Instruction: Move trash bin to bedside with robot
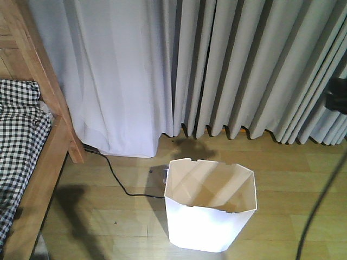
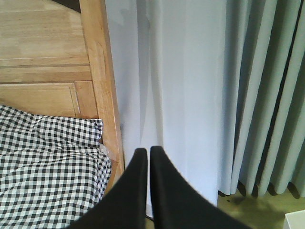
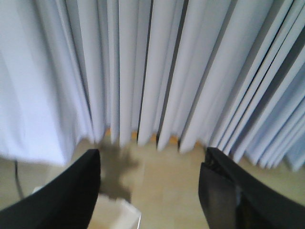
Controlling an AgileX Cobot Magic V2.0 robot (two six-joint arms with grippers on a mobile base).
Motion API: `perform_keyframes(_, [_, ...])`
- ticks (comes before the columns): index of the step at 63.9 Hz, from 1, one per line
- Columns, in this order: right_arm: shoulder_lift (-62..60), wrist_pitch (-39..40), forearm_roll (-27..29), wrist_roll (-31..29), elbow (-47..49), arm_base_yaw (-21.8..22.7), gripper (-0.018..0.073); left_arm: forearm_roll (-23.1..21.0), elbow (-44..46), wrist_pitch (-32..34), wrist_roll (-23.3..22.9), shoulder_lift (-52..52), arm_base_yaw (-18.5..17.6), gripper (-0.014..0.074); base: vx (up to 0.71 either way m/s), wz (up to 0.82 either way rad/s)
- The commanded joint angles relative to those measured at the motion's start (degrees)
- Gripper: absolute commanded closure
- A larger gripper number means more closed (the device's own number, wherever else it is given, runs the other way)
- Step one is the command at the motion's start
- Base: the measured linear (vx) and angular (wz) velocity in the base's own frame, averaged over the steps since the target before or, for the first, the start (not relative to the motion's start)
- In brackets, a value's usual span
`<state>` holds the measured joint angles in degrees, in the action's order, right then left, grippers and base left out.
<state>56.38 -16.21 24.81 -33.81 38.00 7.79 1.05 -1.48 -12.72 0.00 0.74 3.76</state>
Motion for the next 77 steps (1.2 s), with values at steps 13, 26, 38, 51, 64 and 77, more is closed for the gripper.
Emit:
perform_keyframes(13, [-22.5, 4.1, 0.9, -0.3, -9.4, -0.2, 0.0101, -0.2, -1.1, 4.0, 0.0, 0.8, 0.1, 0.0603, 0.0, 0.0])
perform_keyframes(26, [-34.7, -1.2, 0.2, -0.3, -16.3, -7.5, 0.0101, -0.2, -1.1, 4.0, 0.0, 0.8, 0.1, 0.0603, 0.0, 0.0])
perform_keyframes(38, [-44.4, -2.1, 0.6, 3.5, -20.1, -7.9, 0.02, -0.2, -1.1, 4.0, 0.0, 0.8, 0.1, 0.0603, 0.0, 0.0])
perform_keyframes(51, [-48.8, -1.1, -1.1, 3.7, -20.7, -7.9, 0.0566, -0.2, -1.1, 4.0, 0.0, 0.8, 0.1, 0.0603, 0.0, 0.0])
perform_keyframes(64, [-48.9, -1.3, -0.9, 3.8, -20.7, -7.9, 0.0568, -0.2, -1.1, 4.0, 0.0, 0.8, 0.1, 0.0603, 0.0, 0.0])
perform_keyframes(77, [-48.9, -1.3, -0.9, 3.7, -20.7, -7.9, 0.0568, -0.2, -1.1, 4.0, 0.0, 0.8, 0.1, 0.0603, 0.0, 0.0])
